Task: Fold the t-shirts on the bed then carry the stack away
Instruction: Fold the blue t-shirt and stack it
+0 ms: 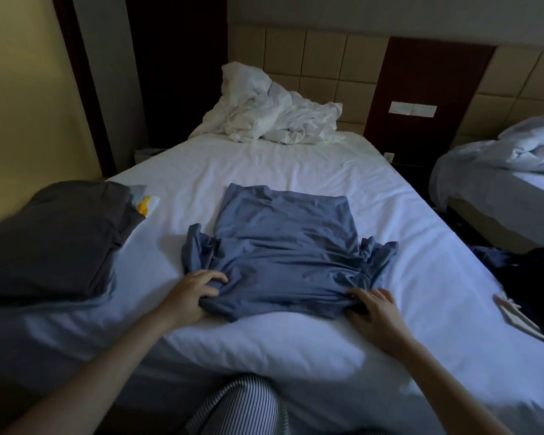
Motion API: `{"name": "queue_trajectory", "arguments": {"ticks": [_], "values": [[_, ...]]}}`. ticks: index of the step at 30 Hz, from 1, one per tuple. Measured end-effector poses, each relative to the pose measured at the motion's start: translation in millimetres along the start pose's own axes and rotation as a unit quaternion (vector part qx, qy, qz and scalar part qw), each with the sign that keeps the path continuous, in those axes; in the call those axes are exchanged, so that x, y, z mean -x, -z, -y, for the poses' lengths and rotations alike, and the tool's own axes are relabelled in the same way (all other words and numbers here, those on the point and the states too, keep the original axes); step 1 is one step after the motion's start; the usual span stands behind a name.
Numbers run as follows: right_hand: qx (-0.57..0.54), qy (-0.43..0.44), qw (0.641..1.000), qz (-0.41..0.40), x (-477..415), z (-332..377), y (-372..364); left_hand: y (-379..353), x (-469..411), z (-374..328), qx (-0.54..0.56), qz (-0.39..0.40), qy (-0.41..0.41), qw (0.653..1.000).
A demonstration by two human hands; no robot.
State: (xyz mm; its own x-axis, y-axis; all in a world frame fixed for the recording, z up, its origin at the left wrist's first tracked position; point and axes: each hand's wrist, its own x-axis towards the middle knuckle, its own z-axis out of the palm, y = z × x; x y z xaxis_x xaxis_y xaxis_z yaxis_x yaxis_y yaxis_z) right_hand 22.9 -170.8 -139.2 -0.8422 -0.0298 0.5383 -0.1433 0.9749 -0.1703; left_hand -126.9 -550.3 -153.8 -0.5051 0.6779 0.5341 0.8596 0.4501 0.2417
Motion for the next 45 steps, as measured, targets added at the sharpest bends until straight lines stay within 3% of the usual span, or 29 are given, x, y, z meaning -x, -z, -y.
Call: {"name": "queue_trajectory", "arguments": {"ticks": [5,8,11,14,16,18,22,25,27,29,32,36,40,45], "values": [[0.002,0.075,0.997,-0.020,8,-9,22,18,7,-4,-0.044,0.047,-0.045,0.997],[-0.039,0.105,0.991,-0.073,9,-9,48,40,2,-14,-0.046,0.017,-0.095,0.994],[-0.100,0.073,0.990,-0.064,9,2,69,59,-4,-29,-0.068,0.007,-0.062,0.996],[-0.125,-0.014,0.992,0.017,19,10,75,60,4,-37,-0.117,0.049,-0.054,0.990],[-0.102,-0.032,0.990,0.095,31,12,72,54,15,-37,-0.088,0.080,-0.056,0.991],[-0.102,-0.037,0.984,0.141,37,12,72,58,22,-41,-0.010,0.119,-0.007,0.993],[-0.159,0.012,0.981,0.109,36,17,84,72,22,-50,0.074,0.121,0.088,0.986],[-0.053,0.039,0.988,0.136,60,16,69,59,35,-67,-0.037,0.220,0.110,0.969],[0.003,0.023,0.994,0.110,85,17,55,48,50,-77,-0.127,0.270,0.118,0.947],[0.003,-0.003,0.997,0.077,100,25,49,47,60,-79,-0.124,0.281,0.133,0.942],[0.003,0.019,0.999,0.040,90,48,49,59,64,-78,0.030,0.235,0.167,0.957],[-0.005,0.089,0.995,0.046,62,104,31,67,64,-71,0.096,0.064,0.221,0.968],[-0.022,0.161,0.986,0.045,37,171,-3,73,49,-47,0.074,-0.054,0.367,0.926],[-0.026,0.198,0.979,0.053,18,239,-40,82,16,-11,0.116,-0.083,0.429,0.892]]}}
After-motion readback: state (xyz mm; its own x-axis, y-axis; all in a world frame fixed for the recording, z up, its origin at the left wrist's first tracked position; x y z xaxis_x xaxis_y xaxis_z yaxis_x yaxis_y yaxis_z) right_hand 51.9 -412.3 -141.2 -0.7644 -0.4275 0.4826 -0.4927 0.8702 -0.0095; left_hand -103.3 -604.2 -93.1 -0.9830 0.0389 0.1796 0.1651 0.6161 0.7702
